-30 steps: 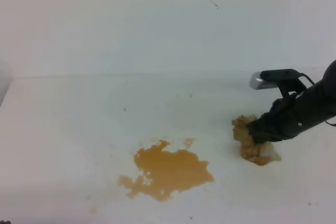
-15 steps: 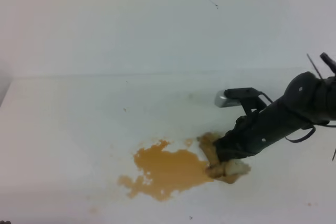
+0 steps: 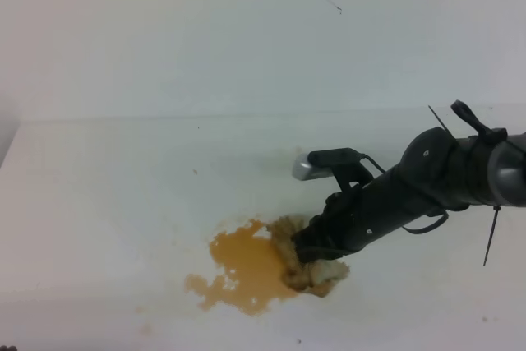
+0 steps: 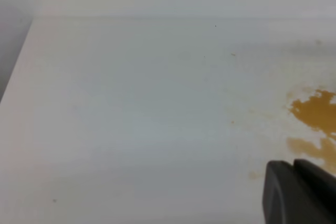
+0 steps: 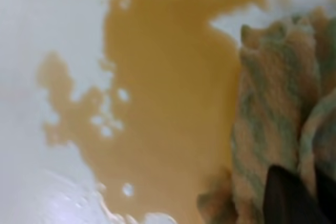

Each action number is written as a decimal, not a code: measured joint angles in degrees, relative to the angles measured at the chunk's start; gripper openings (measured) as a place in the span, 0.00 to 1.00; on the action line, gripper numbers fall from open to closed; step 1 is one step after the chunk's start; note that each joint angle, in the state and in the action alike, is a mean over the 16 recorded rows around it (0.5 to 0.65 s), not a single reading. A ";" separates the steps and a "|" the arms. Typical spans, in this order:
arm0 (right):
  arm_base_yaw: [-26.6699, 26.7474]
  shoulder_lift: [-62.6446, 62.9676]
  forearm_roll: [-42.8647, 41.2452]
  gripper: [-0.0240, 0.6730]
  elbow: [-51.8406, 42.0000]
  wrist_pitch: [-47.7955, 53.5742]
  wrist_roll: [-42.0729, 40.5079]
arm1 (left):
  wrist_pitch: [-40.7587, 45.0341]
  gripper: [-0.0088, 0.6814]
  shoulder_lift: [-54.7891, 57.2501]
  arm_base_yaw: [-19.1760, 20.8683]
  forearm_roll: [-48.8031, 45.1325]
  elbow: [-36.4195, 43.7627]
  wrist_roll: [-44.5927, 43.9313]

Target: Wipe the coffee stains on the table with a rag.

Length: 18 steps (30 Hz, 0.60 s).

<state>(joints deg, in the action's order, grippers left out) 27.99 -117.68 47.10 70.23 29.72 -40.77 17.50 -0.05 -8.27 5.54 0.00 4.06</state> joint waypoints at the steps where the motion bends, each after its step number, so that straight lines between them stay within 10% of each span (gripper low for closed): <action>1: 0.27 -0.03 0.30 0.03 0.31 0.00 -0.15 | 0.00 0.01 0.00 0.00 0.00 0.00 0.00; 18: 5.18 -0.21 2.42 0.03 7.84 5.08 -0.21 | 0.00 0.01 0.00 0.00 0.00 0.00 0.00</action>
<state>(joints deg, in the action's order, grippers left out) 33.16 -117.89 49.52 78.07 34.80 -40.98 17.50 -0.05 -8.27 5.54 0.00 4.06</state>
